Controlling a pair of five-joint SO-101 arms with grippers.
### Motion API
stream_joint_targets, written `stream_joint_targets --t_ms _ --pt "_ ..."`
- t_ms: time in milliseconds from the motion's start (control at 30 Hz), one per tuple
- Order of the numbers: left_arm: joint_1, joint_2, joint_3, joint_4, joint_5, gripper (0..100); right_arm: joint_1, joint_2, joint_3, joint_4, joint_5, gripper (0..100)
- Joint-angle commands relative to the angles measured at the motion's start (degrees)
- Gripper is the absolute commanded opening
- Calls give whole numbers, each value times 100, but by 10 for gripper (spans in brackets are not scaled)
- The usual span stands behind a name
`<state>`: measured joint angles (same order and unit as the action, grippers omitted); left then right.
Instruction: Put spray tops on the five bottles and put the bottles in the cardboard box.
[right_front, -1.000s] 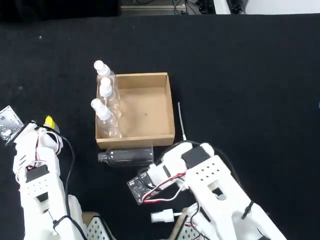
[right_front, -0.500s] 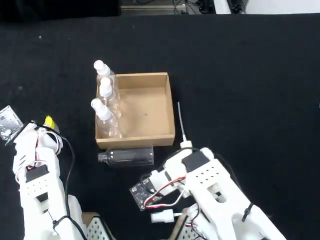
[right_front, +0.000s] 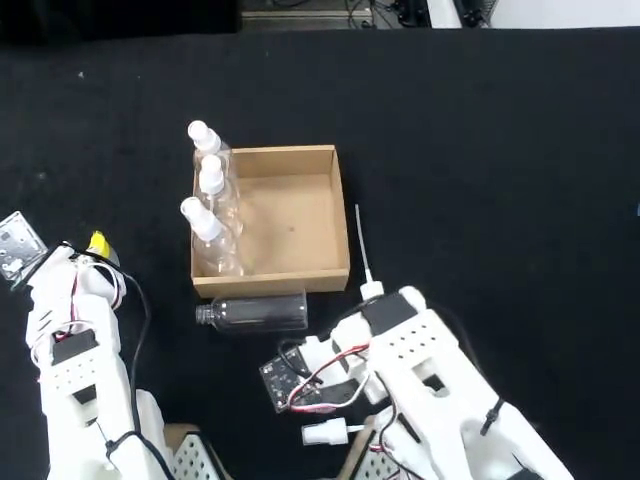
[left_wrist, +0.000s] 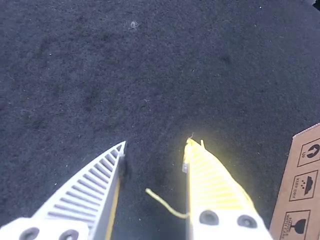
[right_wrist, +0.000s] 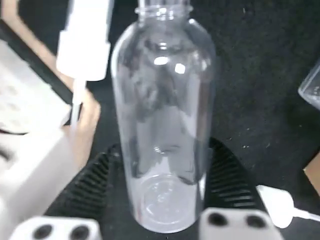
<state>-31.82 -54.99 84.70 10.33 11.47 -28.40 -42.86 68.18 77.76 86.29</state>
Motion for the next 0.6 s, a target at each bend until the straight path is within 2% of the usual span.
stream_joint_targets --t_ms 0,133,233,400,567 --pt "-40 -114 -84 -123 -9 162 -79 -110 -479 404 -44 43" --pt "-40 -114 -84 -123 -9 162 202 -110 -787 563 -44 54" --pt "-40 -114 -84 -123 -9 162 949 -110 -1385 571 -44 57" --pt "-40 -114 -84 -123 -9 162 3051 -57 -2369 501 -220 54" --pt "-22 -114 -84 -123 -9 162 5468 409 -2545 -905 -2084 54"
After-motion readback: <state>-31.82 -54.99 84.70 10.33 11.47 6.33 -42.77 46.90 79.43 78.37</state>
